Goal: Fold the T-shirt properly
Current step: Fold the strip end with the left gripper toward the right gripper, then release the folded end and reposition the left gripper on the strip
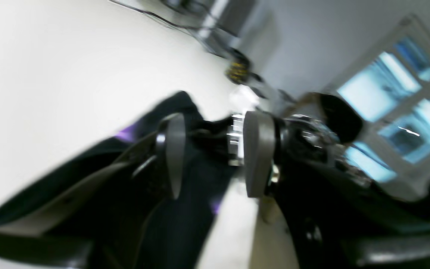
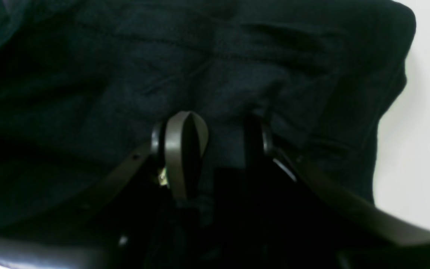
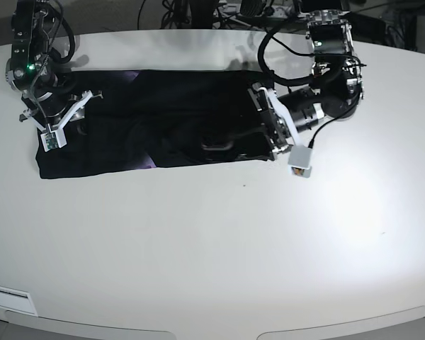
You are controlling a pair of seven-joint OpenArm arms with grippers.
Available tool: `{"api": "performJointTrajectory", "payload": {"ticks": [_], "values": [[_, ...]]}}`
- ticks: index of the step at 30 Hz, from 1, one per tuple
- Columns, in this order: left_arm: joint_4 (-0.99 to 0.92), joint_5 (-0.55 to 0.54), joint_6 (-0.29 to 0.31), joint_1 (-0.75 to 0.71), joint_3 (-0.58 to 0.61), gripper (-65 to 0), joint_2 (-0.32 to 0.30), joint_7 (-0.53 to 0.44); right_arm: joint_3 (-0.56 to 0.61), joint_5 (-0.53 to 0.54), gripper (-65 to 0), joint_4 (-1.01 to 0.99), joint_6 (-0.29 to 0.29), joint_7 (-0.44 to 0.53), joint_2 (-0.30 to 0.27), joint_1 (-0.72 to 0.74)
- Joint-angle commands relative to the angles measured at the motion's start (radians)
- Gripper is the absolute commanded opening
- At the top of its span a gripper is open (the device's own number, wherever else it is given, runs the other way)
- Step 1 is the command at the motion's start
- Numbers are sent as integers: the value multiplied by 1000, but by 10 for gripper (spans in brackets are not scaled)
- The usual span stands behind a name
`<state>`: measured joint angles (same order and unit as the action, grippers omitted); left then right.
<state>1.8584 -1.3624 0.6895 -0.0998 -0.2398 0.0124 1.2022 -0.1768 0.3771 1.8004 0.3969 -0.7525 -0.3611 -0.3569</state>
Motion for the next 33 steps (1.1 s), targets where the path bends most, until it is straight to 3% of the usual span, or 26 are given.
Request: {"api": "performJointTrajectory", "payload": {"ticks": [1,3,4,6,7,10,14,16,18,27,33], "values": [[21,-30,9,11,-37,-371,-18,-29,6,-10,-380,-2,12,-71,-5,-10],[20,-22,9,11,-115,-381,-38,-53,6,-10,-380,-2,12,-71,-5,-10],[20,10,9,11,-152,-419,-45,-61,6,-10,-380,-2,12,-71,-5,-9],[20,117,9,11,-205,-620,-59,-96,6,-8,-380,-2,12,-70,-5,-9],[19,174,9,8,-216,-650,-69,-128,6,-5,-380,-2,12,-68,-5,-9],[19,324,-69,-22,-200,-650,-95,-243,6,34,-380,-2,12,-69,-4,-10],[19,427,-119,-62,-125,-650,-95,-245,6,50,-380,-2,12,-71,-5,-9],[19,518,-198,-79,-72,-650,-95,-255,6,49,-380,-2,13,-71,-5,-10],[19,589,-234,-90,-19,-650,-95,-268,6,50,-380,-2,19,-71,-5,-9],[19,599,-226,-101,179,-650,-77,-260,6,50,-380,-2,23,-72,-5,-11],[19,507,-103,-121,338,-650,-43,-258,6,50,-380,-2,23,-71,-4,-11]]}}
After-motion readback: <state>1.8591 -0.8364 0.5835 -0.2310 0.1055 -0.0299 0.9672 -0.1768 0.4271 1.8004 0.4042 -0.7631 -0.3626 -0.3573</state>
